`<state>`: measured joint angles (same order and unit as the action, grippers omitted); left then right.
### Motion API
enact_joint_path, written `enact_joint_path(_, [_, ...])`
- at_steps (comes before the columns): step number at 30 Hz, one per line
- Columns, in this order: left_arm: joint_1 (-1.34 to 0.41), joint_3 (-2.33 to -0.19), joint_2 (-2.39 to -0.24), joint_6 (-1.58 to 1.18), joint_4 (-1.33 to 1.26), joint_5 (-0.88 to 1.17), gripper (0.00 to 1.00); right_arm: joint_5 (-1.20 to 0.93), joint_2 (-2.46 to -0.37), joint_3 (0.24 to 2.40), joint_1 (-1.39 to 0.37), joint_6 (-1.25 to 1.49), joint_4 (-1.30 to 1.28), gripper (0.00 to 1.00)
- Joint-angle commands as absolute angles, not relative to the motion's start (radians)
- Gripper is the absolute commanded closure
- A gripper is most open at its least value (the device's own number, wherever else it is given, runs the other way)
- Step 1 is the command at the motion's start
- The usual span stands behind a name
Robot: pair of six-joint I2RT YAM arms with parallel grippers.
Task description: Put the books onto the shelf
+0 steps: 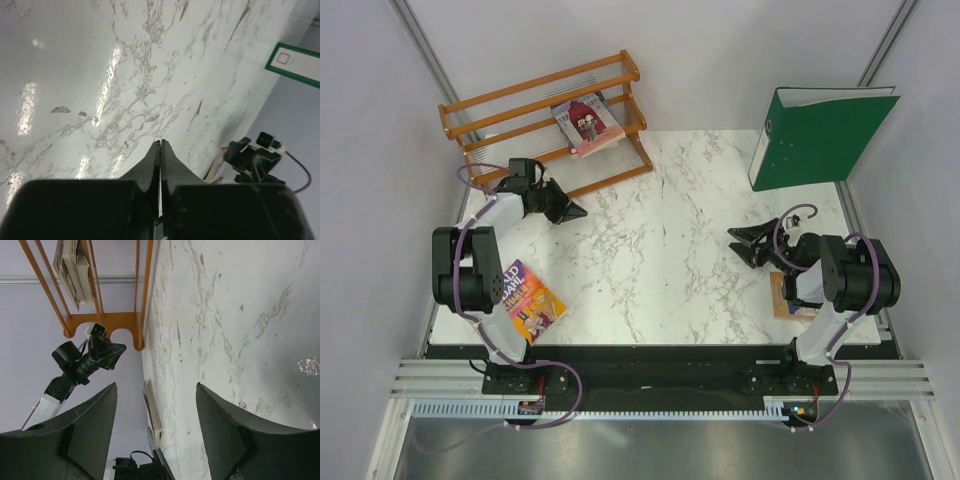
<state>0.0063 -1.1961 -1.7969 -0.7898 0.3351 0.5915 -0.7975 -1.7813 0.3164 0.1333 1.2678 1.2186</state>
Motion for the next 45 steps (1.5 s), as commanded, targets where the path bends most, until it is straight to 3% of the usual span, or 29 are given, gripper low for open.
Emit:
enact_joint_path(1, [-0.054,-1.246,-1.691,-0.58,0.452,0.336,0.98,-0.821,-1.796,0.305,0.132,1.275,1.304,0.28])
enact_joint_path(12, [-0.155,-1.31,-1.598,-0.451,0.517,-0.038,0.98,-0.793,-1.73,0.308,0.13,1.22,1.215,0.27])
enact_joint_path(19, [-0.248,-1.518,-1.667,-0.376,0.603,-0.187,0.98,-0.629,-1.416,0.399,0.129,0.869,0.587,0.26])
enact_joint_path(22, [-0.279,-1.597,-1.709,-0.361,0.633,-0.213,0.98,-0.571,-1.31,0.428,0.129,0.807,0.445,0.25])
enact_joint_path(45, [-0.29,-2.016,-1.97,-0.354,0.804,-0.264,0.98,-0.581,-1.308,0.423,0.13,0.802,0.463,0.24])
